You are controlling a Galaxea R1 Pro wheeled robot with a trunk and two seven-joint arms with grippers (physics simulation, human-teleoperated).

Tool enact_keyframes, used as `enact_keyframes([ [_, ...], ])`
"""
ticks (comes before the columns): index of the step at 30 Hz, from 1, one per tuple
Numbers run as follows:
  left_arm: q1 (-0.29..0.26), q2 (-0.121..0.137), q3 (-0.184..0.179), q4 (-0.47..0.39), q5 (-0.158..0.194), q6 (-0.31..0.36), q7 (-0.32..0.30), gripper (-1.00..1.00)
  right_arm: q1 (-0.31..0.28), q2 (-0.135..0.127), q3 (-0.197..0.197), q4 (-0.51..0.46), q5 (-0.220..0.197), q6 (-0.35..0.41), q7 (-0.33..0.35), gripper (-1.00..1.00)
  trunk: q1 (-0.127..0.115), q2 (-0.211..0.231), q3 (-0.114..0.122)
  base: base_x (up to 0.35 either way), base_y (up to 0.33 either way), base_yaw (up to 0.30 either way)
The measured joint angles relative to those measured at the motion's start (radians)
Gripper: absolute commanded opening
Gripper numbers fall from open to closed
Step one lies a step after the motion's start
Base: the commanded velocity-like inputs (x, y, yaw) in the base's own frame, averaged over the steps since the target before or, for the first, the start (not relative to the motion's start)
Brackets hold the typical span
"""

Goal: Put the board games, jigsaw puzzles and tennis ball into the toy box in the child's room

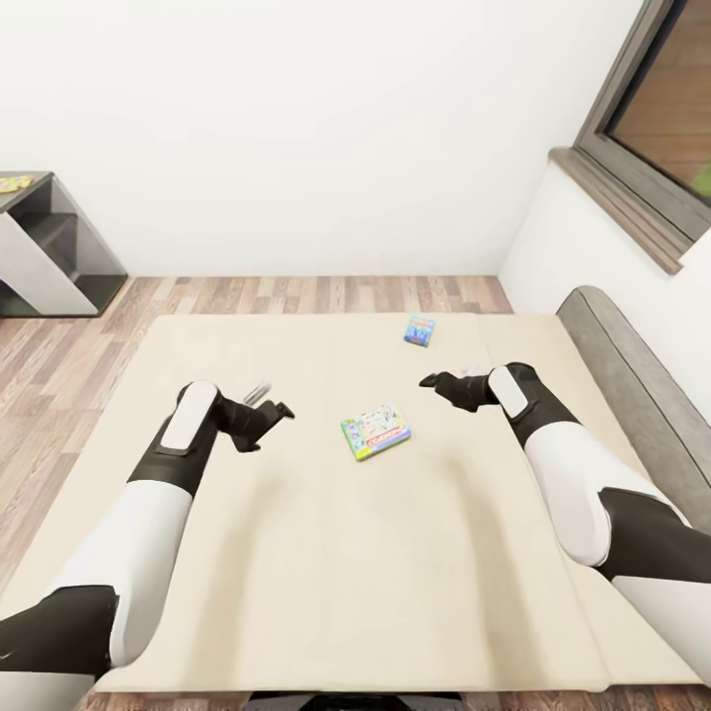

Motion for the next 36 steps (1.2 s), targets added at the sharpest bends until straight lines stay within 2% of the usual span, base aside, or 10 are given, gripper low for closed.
enact_keyframes([
  [2, -0.026, -0.005, -0.007, 0.004, 0.042, 0.000, 0.052, 1.00, -0.001, 0.002, 0.000, 0.000, 0.000, 0.000, 0.001, 1.00, 0.000, 0.000, -0.003, 0.000, 0.000, 0.000],
  [3, -0.027, -0.005, -0.007, 0.004, 0.042, 0.000, 0.053, 1.00, -0.001, 0.002, 0.000, 0.000, 0.000, 0.000, 0.001, 1.00, 0.000, 0.000, -0.005, 0.000, 0.000, 0.000],
  [5, -0.047, -0.017, -0.017, 0.011, 0.075, -0.001, 0.092, 1.00, -0.002, 0.004, 0.000, 0.000, 0.000, 0.000, 0.001, 1.00, 0.000, 0.000, -0.008, 0.000, 0.000, 0.000],
  [14, -0.077, -0.043, -0.042, 0.011, 0.120, 0.007, 0.146, 1.00, -0.003, 0.004, 0.000, -0.001, -0.001, 0.001, 0.006, 1.00, 0.000, 0.000, -0.023, 0.000, 0.000, 0.000],
  [20, -0.094, -0.045, -0.047, -0.004, 0.131, 0.052, 0.133, 1.00, -0.009, 0.001, -0.001, -0.014, -0.001, 0.001, 0.012, 1.00, 0.000, 0.000, -0.033, 0.000, 0.000, 0.000],
  [25, -0.115, -0.036, -0.045, -0.010, 0.123, 0.089, 0.098, 1.00, -0.016, -0.002, -0.001, -0.034, -0.001, 0.003, 0.015, 1.00, 0.000, 0.000, -0.041, 0.000, 0.000, 0.000],
  [28, -0.131, -0.033, -0.044, -0.009, 0.120, 0.089, 0.091, 1.00, -0.019, -0.003, -0.001, -0.048, -0.002, 0.012, 0.015, 1.00, 0.000, 0.000, -0.046, 0.000, 0.000, 0.000],
  [32, -0.172, -0.027, -0.048, -0.007, 0.117, 0.066, 0.082, 1.00, -0.020, -0.003, -0.003, -0.086, -0.004, 0.080, 0.014, 1.00, 0.000, 0.000, -0.052, 0.000, 0.000, 0.000],
  [36, -0.182, -0.026, -0.053, -0.008, 0.111, 0.053, 0.081, 1.00, -0.019, -0.002, -0.004, -0.108, -0.002, 0.112, 0.013, 1.00, 0.000, 0.000, -0.059, 0.000, 0.000, 0.000],
])
